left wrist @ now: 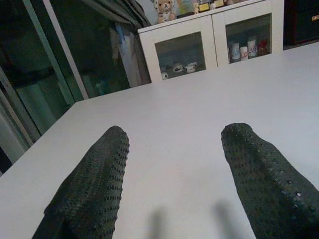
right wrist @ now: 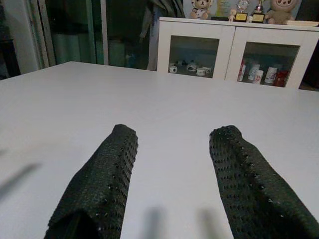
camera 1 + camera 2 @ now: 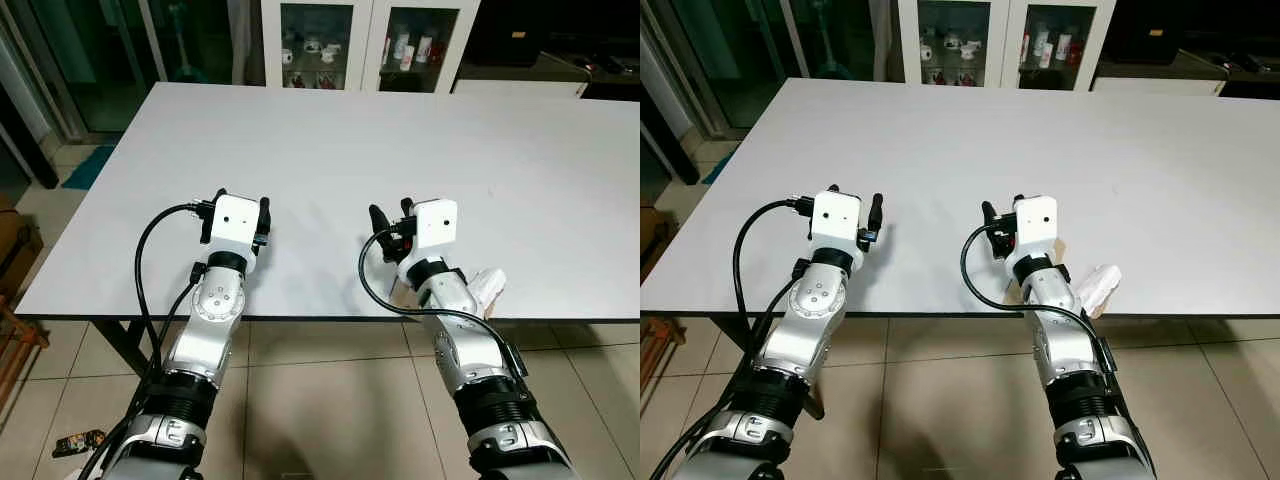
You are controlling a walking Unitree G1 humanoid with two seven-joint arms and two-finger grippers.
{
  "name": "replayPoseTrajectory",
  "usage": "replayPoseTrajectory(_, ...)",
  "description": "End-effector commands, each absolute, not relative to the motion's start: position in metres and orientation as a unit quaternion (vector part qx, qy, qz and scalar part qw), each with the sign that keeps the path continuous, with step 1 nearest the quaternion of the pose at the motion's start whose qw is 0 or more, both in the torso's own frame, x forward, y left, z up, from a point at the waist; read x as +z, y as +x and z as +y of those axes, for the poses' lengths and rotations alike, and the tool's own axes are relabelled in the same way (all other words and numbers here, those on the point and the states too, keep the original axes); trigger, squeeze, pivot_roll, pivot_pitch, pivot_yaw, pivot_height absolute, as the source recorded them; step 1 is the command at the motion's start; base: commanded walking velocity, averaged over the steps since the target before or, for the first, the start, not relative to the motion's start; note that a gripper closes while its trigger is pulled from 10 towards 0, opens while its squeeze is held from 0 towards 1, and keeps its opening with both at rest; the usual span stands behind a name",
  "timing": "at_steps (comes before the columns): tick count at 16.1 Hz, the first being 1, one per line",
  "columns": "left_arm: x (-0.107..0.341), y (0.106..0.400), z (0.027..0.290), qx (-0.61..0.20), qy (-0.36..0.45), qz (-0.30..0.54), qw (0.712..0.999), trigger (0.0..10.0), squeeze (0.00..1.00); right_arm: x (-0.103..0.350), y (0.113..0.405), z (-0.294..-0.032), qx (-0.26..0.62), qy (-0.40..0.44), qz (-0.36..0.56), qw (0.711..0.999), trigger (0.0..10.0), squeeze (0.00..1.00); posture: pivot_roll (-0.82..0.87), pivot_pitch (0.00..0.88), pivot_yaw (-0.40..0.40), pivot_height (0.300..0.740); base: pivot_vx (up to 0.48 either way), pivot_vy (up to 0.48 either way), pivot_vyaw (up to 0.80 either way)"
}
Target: Picking trash to rubbish bin
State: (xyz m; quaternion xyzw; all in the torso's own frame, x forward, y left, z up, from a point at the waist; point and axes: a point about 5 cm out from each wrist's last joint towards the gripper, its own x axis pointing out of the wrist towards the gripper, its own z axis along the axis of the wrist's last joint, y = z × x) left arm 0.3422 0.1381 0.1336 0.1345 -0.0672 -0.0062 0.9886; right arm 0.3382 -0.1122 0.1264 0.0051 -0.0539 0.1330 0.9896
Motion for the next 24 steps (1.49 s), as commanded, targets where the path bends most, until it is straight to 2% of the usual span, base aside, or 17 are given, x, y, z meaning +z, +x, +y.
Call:
replayPoseTrajectory(1,0.1399,0.3446,0.1368,-0.005,0.134,-0.075,0.988,10.0,0.0,0.1289,0.3402,-0.1145,0.128,0.007,-0.053,0.99,10.0,0.0,0.0,0.0,-0.049,0.74,0.281,0.0,0.0)
replayPoseTrajectory(9,0.1425,0.3453,0.1387,0.002,0.131,-0.08,0.988,10.0,0.0,0.1283,0.3401,-0.1141,0.128,0.008,-0.052,0.99,10.0,0.0,0.0,0.002,-0.05,0.74,0.332,0.0,0.0)
replayPoseTrajectory(24,0.1441,0.3456,0.1389,0.008,0.129,-0.083,0.988,10.0,0.0,0.1272,0.3396,-0.1138,0.13,0.009,-0.049,0.99,10.0,0.0,0.0,0.006,-0.054,0.74,0.446,0.0,0.0)
